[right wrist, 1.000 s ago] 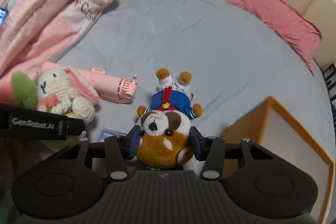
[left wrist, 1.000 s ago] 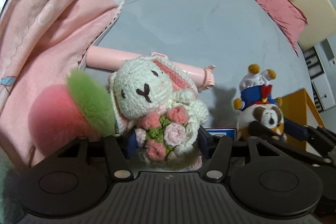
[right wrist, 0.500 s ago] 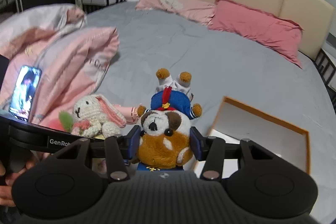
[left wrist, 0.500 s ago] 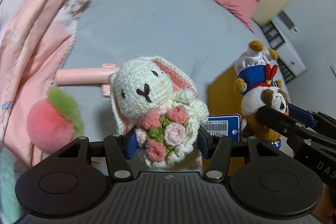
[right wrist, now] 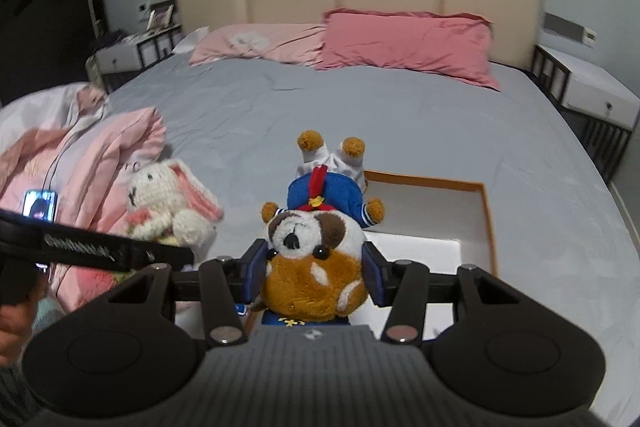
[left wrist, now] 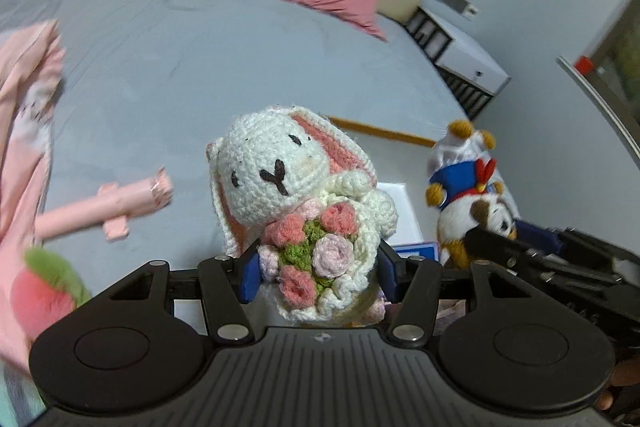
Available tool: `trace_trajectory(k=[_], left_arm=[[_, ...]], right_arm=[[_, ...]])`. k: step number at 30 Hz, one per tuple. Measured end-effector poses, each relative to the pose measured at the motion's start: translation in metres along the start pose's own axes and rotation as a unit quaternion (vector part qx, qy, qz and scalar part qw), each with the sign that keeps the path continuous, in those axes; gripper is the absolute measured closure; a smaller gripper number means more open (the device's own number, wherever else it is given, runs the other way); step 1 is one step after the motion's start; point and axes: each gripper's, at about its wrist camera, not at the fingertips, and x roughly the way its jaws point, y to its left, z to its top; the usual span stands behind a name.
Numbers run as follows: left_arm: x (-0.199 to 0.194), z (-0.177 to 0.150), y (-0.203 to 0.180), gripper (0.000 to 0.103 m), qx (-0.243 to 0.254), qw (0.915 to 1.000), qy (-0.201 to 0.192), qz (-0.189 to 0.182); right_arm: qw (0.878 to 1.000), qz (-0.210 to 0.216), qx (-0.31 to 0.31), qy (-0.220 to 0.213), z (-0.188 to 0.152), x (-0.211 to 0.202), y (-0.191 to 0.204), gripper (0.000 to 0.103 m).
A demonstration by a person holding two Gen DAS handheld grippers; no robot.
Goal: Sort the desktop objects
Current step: 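Carry the bunny and sailor plush over the orange box with both grippers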
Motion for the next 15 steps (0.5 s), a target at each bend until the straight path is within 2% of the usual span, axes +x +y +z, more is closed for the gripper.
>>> trace_trajectory(k=[9,15], left_arm=[[0.035,0.023,-0.047,0.039,0.083,0.9952,0.042,-0.027],[0.081,0.017,-0.077,0.039,0.162,0.9821,0.096,-0.01]], right_arm=[[0.999,-0.003,0.054,-0.003,-0.013,0.0,-0.038,0.051],[0.998,-0.019,0.066,0.005,-0.017,0.012,-0.062,0.051]])
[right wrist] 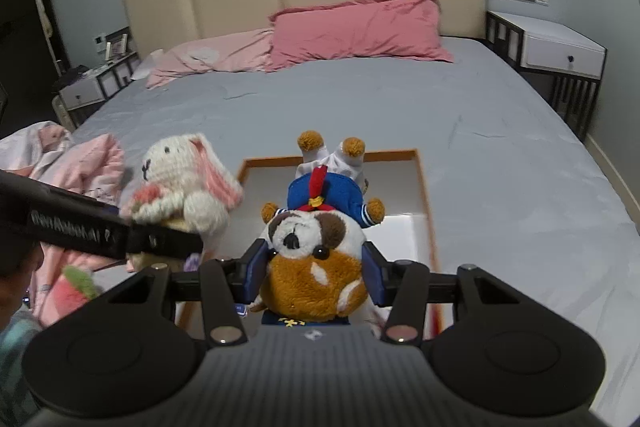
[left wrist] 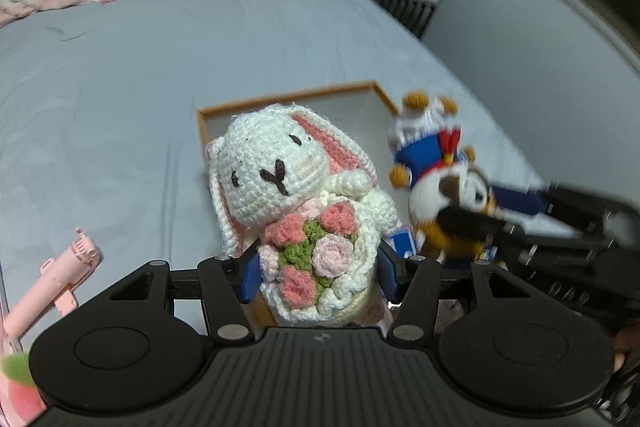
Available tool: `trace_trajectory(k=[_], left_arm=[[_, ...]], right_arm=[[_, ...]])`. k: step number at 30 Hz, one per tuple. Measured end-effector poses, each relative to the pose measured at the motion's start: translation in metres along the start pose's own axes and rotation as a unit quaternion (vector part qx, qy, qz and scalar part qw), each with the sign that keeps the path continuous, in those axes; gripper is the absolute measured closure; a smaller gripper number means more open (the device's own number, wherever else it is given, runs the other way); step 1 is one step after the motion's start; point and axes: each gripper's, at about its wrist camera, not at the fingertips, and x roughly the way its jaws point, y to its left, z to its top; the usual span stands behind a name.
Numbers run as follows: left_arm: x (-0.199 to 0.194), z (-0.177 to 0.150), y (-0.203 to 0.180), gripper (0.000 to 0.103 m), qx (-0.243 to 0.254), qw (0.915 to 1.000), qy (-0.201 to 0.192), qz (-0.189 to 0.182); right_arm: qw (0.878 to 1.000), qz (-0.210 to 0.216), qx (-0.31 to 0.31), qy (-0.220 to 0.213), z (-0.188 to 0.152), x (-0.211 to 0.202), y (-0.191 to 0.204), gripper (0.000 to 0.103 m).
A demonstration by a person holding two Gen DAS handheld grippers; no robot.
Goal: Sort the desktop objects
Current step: 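Carry the bunny and sailor plush over the orange box with both grippers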
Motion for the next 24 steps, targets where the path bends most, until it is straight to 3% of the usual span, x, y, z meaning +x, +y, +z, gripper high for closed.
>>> trace_trajectory(k=[8,12,17,24], left_arm=[[0.06,0.006,-0.024,0.039,0.103,0.9906,0.065,0.062],[0.073,0.005,-0.026,0.038,0.132,0.9844,0.092,0.072],[0.093,0.001,-0.038,0.038,0.191,0.9688,0.126,0.096],[0.112,-0.002,-0.04,0.038,0.222,0.9532,0.178,0.103]], right_arm=[[0.998,0.007,0.002,0.063,-0.012,0.051,-0.016,0.051],[0.995,0.026,0.006,0.097,-0.011,0.07,-0.026,0.051],[0.993,0.009,-0.042,0.114,-0.008,0.08,-0.022,0.051],[0.981,0.054,-0.061,0.176,-0.011,0.106,-0.02,0.051]])
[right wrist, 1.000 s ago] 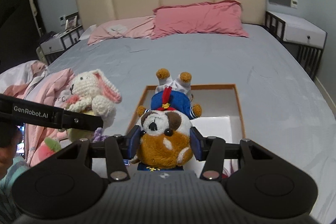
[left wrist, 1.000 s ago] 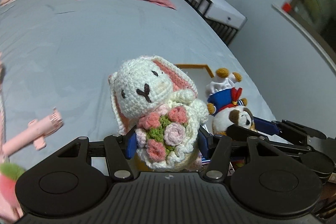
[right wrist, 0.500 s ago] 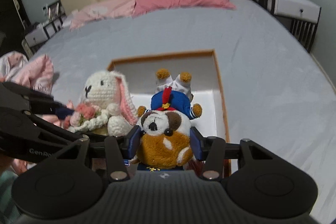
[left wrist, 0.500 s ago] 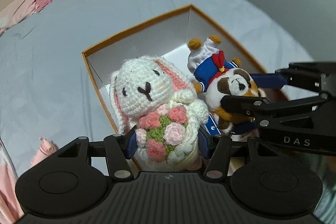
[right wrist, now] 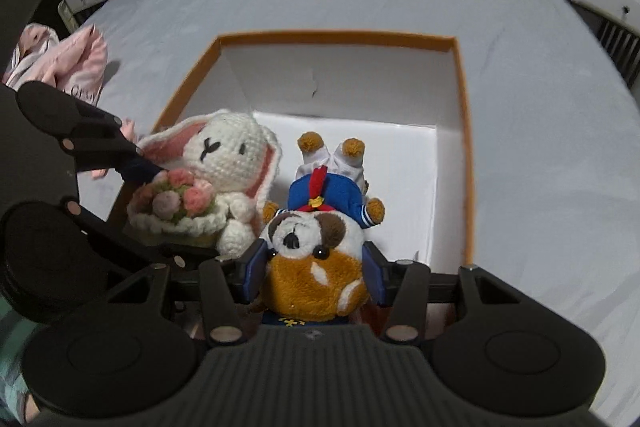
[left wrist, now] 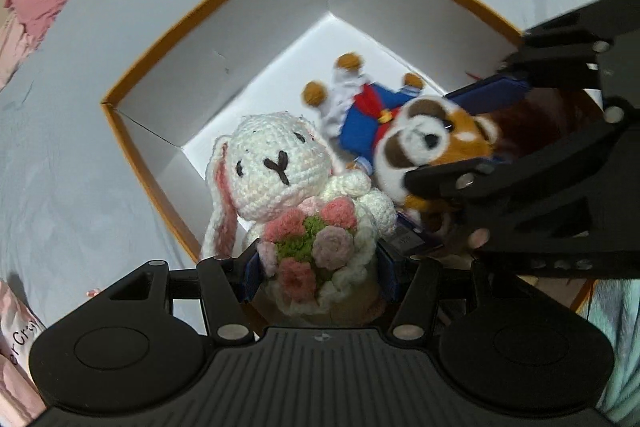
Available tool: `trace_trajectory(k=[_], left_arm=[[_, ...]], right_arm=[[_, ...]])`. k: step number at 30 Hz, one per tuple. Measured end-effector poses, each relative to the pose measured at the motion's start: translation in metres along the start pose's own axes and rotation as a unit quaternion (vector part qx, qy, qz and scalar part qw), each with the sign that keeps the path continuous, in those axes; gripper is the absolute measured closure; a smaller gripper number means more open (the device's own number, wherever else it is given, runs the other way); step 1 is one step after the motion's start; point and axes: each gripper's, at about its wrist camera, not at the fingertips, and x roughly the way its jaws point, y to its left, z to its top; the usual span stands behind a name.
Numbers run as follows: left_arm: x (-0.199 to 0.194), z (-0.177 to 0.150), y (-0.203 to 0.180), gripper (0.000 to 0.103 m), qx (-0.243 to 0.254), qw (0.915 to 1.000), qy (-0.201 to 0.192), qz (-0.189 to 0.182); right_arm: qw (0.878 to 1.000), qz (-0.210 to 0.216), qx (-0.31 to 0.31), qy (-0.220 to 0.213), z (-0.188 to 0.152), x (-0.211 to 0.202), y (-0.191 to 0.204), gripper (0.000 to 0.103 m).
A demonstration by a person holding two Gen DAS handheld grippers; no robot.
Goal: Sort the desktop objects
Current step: 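Carry the bunny and sailor plush over the orange box with both grippers, then lower both plush toys into the box and open both grippers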
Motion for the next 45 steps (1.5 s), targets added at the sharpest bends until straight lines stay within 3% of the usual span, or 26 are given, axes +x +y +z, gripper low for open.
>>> trace_trajectory(k=[6,12,26,30,37,38,39,40,45], left_arm=[[0.009,0.006,0.004,0.035,0.002,0.9997,0.022,-0.008],[0.012,0.004,0.007,0.033,0.009,0.9996,0.023,-0.013],[-0.001,-0.011,0.027,0.031,0.003,0.999,-0.012,-0.044],[-0.006,0.001,0.026,0.032,0.008,0.9985,-0.025,-0.049],[-0.016,-0.004,0.023,0.042,0.0,0.9977,-0.033,-0.059],[-0.017,-0.004,0.023,0.047,-0.001,0.9975,-0.034,-0.061],[-0.016,-0.004,0.023,0.059,0.0,0.9975,-0.032,-0.063],[-0.013,-0.004,0.022,0.063,-0.001,0.9977,-0.028,-0.061],[-0.007,-0.004,0.022,0.063,-0.008,0.9979,-0.031,-0.056]], right_arm=[[0.999,0.025,0.021,0.037,0.007,0.019,-0.007,0.05],[0.999,0.025,0.022,0.043,0.011,0.023,-0.004,0.048],[0.997,0.03,0.026,0.062,0.017,0.026,-0.003,0.039],[0.997,0.032,0.021,0.067,0.018,0.028,-0.002,0.039],[0.998,0.031,0.002,0.063,0.021,0.024,0.0,0.037],[0.998,0.033,0.002,0.061,0.021,0.022,0.0,0.036],[0.998,0.035,0.002,0.061,0.022,0.021,0.0,0.035],[0.998,0.035,0.002,0.061,0.023,0.02,0.0,0.035],[0.997,0.022,-0.009,0.067,0.024,0.017,0.004,0.041]])
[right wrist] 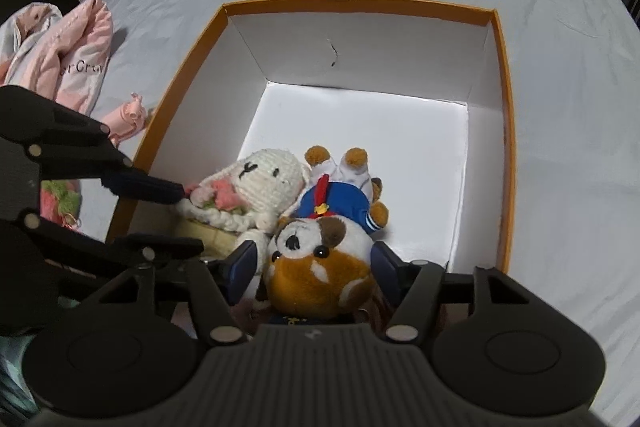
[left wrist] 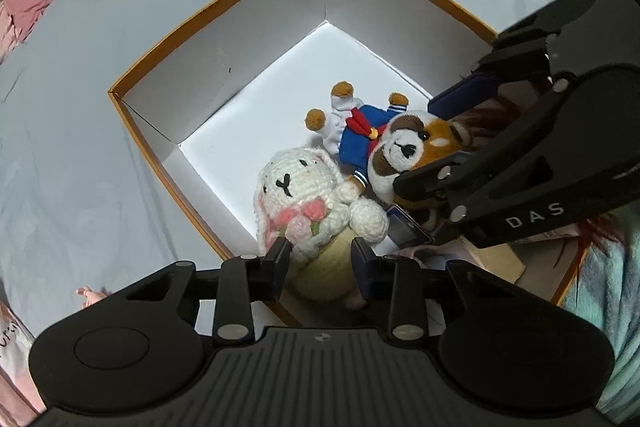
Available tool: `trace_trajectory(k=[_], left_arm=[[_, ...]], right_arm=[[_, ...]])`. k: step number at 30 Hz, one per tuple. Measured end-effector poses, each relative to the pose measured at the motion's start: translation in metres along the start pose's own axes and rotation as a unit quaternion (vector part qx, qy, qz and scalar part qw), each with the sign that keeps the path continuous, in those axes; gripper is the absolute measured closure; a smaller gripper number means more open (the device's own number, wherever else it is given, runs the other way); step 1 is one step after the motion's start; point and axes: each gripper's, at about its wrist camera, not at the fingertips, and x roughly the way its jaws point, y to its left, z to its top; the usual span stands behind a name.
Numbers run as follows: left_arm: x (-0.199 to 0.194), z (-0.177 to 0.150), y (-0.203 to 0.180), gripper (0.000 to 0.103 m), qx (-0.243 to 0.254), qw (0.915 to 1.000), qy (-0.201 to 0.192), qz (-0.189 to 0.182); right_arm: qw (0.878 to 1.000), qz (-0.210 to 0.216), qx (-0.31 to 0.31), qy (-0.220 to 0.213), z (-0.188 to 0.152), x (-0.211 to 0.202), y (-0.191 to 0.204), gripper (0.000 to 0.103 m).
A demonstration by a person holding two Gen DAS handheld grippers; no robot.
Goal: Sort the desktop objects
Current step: 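Lower both plush toys into the box and open both grippers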
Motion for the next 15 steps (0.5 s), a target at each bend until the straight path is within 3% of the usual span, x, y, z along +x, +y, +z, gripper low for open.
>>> trace_trajectory(k=[4,10,15], left_arm=[[-0.002,-0.001,0.007,0.063,-0.013,0.9998,-0.008,-0.012],[-0.017,-0.007,0.017,0.063,-0.041,0.998,-0.042,-0.026],[-0.038,-0.015,0.021,0.063,-0.067,0.9952,-0.065,-0.029]], right_arm=[[1.0,-0.011,-0.012,0.009,-0.003,0.001,0.002,0.049],[1.0,-0.008,-0.029,0.008,0.003,0.011,0.005,0.051],[0.999,0.024,-0.008,0.025,0.009,0.015,-0.005,0.052]])
